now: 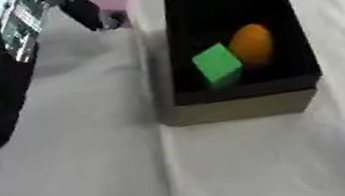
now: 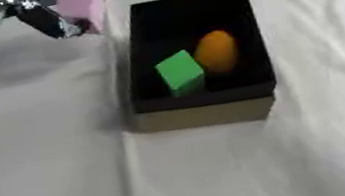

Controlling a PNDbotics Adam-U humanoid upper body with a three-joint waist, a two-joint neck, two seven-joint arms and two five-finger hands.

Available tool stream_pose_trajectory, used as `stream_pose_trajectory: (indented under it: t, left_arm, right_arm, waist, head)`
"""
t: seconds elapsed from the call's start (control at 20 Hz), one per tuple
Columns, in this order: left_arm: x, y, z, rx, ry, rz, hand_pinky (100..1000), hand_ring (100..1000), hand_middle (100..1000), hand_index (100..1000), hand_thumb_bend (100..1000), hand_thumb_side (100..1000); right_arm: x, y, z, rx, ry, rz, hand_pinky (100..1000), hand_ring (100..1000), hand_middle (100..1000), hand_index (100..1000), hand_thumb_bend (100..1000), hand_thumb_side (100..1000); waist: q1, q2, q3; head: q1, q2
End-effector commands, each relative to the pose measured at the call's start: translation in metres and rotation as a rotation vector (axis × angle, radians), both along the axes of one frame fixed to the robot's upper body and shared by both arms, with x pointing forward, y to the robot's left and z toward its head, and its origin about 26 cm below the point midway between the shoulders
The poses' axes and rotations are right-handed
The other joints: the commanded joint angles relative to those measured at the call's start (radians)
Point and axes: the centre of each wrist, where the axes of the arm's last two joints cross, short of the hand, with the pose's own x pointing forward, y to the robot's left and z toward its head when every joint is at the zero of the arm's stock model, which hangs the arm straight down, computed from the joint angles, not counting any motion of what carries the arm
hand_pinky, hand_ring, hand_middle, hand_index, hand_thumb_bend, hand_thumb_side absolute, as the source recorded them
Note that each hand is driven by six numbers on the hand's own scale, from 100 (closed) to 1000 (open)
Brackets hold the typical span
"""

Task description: Pick up objects on the table and place them in the box.

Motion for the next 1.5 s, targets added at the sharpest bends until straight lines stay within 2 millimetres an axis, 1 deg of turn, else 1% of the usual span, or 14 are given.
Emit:
stream_pose_trajectory:
  t: [0.05, 0.25, 0.4, 0.55, 0.7, 0.9, 1.05, 1.35, 1.45, 1.5]
  left_arm:
    - [-0.013, -0.016, 0.019, -0.005, -0.037, -0.068, 618, 655, 633, 700, 100, 317]
    - [-0.024, -0.04, 0.022, 0.0, -0.043, -0.154, 614, 652, 628, 697, 100, 332]
    - [-0.034, -0.062, 0.021, 0.008, -0.037, -0.236, 613, 651, 626, 696, 100, 333]
    - [-0.041, -0.082, 0.016, 0.018, -0.015, -0.294, 607, 648, 622, 694, 100, 331]
    - [-0.042, -0.096, 0.008, 0.025, 0.014, -0.32, 601, 645, 619, 692, 100, 333]
    - [-0.036, -0.106, -0.004, 0.018, 0.05, -0.318, 591, 638, 613, 687, 100, 345]
    - [-0.029, -0.109, -0.012, 0.005, 0.075, -0.307, 585, 635, 611, 685, 100, 356]
    - [-0.016, -0.111, -0.03, -0.021, 0.117, -0.28, 608, 657, 637, 712, 100, 395]
    - [-0.012, -0.11, -0.036, -0.022, 0.124, -0.275, 614, 664, 643, 719, 100, 417]
    - [-0.01, -0.11, -0.038, -0.019, 0.127, -0.275, 626, 674, 653, 729, 100, 443]
  right_arm:
    - [-0.002, -0.001, 0.005, -0.016, -0.02, -0.007, 844, 584, 548, 769, 100, 1000]
    - [-0.003, 0.001, 0.005, -0.016, -0.02, -0.005, 843, 584, 548, 768, 100, 1000]
    - [-0.003, 0.002, 0.005, -0.017, -0.023, 0.001, 843, 584, 548, 767, 100, 1000]
    - [-0.003, 0.004, 0.006, -0.015, -0.029, 0.007, 842, 584, 548, 767, 100, 1000]
    - [-0.004, 0.006, 0.007, -0.014, -0.034, 0.015, 842, 584, 548, 767, 100, 1000]
    - [-0.004, 0.008, 0.009, -0.011, -0.043, 0.022, 841, 584, 548, 766, 100, 1000]
    - [-0.005, 0.01, 0.011, -0.008, -0.05, 0.031, 841, 584, 548, 766, 100, 1000]
    - [-0.005, 0.013, 0.014, -0.002, -0.063, 0.046, 841, 583, 547, 765, 100, 1000]
    - [-0.006, 0.013, 0.014, 0.0, -0.064, 0.048, 841, 583, 546, 765, 100, 1000]
    - [-0.006, 0.013, 0.014, 0.001, -0.064, 0.048, 840, 582, 546, 765, 100, 1000]
  waist:
    - [-0.005, -0.032, -0.001]
    - [-0.003, -0.038, -0.001]
    - [-0.003, -0.041, -0.002]
    - [-0.003, -0.042, -0.006]
    - [-0.001, -0.04, -0.012]
    - [0.004, -0.032, -0.023]
    - [0.008, -0.024, -0.034]
    - [0.015, -0.007, -0.053]
    - [0.016, -0.003, -0.057]
    - [0.017, -0.002, -0.059]
  head:
    - [-0.005, 0.009]
    - [-0.014, 0.014]
    - [-0.024, 0.018]
    - [-0.026, 0.02]
    - [-0.022, 0.018]
    - [-0.017, 0.012]
    - [-0.013, 0.005]
    - [-0.009, -0.006]
    - [-0.009, -0.009]
    - [-0.009, -0.009]
